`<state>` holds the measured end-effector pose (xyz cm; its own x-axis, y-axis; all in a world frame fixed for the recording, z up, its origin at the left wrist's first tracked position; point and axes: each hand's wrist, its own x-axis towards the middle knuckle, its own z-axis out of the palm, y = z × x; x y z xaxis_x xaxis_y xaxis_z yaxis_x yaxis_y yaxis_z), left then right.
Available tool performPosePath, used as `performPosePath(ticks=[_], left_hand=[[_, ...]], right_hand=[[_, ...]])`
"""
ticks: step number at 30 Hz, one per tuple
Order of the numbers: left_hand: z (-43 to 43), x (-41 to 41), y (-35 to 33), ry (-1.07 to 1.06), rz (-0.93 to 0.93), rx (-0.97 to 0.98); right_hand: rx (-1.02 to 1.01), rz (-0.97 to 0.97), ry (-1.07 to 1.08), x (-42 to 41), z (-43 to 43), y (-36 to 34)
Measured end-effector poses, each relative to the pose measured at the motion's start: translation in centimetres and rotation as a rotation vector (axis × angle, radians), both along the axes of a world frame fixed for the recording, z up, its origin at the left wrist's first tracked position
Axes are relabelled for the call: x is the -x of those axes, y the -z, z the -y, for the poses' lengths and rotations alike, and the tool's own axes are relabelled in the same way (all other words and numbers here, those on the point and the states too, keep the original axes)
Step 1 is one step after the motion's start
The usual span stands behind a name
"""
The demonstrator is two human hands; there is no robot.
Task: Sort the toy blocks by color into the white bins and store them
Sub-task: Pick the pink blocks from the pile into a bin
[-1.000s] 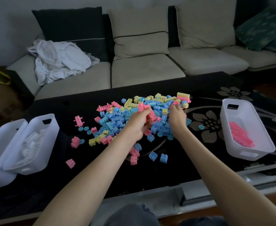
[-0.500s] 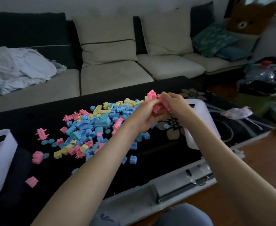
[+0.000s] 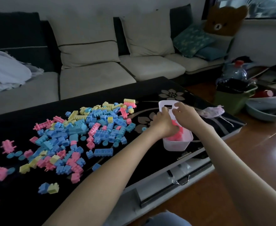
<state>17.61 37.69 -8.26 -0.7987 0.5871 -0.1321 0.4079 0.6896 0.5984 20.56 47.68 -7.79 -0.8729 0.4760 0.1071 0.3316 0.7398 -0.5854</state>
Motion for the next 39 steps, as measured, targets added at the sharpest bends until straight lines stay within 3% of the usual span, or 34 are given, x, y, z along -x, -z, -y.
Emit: performPosePath(ticks=[6, 13, 16, 23, 26, 32, 39], left_hand=[[4.2, 4.7, -0.3, -0.062, -0.106, -0.090], [12.3, 12.4, 0.7, -0.285, -0.117, -0.011], [13.6, 14.8, 1.3, -0.270, -0.144, 0.061], [14.1, 18.7, 3.3, -0.138, -0.217, 0.155], [12.6, 19.4, 4.2, -0.058, -0.323, 0.197], [8.5, 18.9, 4.8, -0.138, -0.330, 0.489], [8.1, 16.5, 4.3, -0.233, -0.346, 0.391]], right_hand=[[-0.053, -0.032, -0.079, 4.3, 0.2, 0.0], [-0.076, 0.174, -0.250, 12.4, 2.1, 0.3], [-0.094, 0.315, -0.307, 15.0, 3.3, 1.2], [-0.338, 0.417, -0.468, 21.8, 5.3, 4.4], [-0.375, 0.375, -0.417, 22.4, 6.0, 4.8], [-0.285, 0.371, -0.351, 22.4, 5.3, 5.1], [-0.173, 0.426, -0.291, 20.0, 5.0, 3.7]])
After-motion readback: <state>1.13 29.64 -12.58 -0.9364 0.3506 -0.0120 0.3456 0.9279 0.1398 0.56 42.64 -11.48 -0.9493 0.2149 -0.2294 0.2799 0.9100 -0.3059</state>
